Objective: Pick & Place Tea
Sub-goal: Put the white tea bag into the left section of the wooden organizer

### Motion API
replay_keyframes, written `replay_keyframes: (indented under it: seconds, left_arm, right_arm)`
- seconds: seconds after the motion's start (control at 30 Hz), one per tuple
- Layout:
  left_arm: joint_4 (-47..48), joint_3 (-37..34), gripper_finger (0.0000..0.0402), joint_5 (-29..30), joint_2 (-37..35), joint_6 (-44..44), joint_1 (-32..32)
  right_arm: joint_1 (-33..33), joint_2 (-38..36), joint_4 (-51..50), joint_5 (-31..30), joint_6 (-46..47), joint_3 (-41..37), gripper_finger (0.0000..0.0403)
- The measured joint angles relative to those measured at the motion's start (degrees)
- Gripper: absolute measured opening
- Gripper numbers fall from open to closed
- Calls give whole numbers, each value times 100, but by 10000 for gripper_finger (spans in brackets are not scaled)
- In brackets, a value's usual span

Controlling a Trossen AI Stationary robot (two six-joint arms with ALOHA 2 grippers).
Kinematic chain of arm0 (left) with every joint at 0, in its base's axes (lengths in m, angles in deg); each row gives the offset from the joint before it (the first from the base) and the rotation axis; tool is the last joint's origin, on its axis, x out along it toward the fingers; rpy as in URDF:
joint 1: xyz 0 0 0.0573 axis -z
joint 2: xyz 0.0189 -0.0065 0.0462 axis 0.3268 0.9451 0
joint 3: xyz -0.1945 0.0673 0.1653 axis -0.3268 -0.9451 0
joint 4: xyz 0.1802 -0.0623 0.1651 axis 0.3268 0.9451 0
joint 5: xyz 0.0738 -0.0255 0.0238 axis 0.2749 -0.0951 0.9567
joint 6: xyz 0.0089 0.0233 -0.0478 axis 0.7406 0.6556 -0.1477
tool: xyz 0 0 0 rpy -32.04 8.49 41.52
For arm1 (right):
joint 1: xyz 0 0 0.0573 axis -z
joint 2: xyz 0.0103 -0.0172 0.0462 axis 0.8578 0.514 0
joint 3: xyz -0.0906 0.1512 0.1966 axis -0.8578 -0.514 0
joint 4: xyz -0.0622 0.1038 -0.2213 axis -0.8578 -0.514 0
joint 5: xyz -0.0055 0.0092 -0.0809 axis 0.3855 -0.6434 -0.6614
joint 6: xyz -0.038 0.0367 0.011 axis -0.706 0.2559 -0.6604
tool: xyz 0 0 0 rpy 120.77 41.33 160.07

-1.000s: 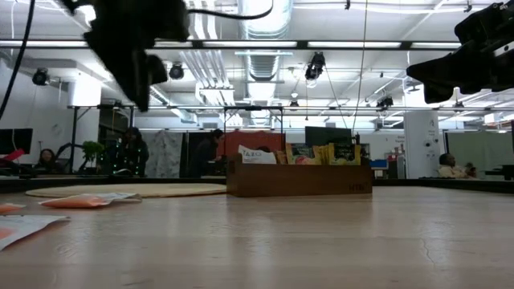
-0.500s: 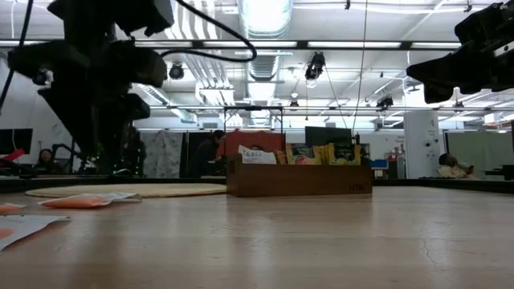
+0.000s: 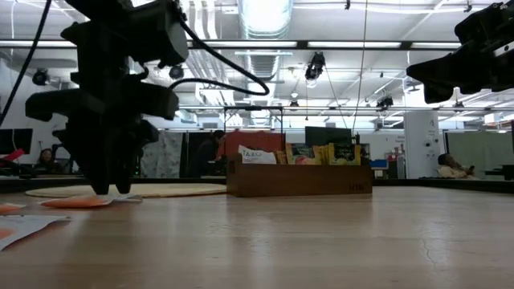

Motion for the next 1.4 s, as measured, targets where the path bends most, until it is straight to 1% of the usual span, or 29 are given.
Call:
replay_keyframes:
  seconds: [0.3, 0.43, 0.53, 0.73, 0.93, 1.07, 1.23, 1.4]
  left_arm:
    - [-128, 9, 208, -15, 247, -8, -23]
    - [-133, 9, 190, -129, 251, -13, -71]
    - [-131, 9, 158, -163, 251, -33, -102]
    - [-194, 9, 68, -256, 259, -156, -146]
    - [-90, 102, 11, -433, 269, -141, -146]
    - [86, 317, 2, -406, 204, -113, -174]
    - [579, 836, 1, -338, 165, -111, -212]
    - [1056, 1661, 1, 245, 165, -71, -223]
  right_arm:
    - [0, 0, 0, -2, 0, 0, 9]
    - [0, 0, 0, -2, 0, 0, 9]
    - [0, 0, -1, -1, 0, 0, 8]
    - [0, 0, 0, -2, 0, 2, 9]
    - [0, 0, 0, -1, 0, 0, 8]
    - [0, 0, 0, -1, 0, 0, 8]
    - [0, 0, 0, 0, 0, 2, 9]
    - [0, 0, 0, -2, 0, 0, 9]
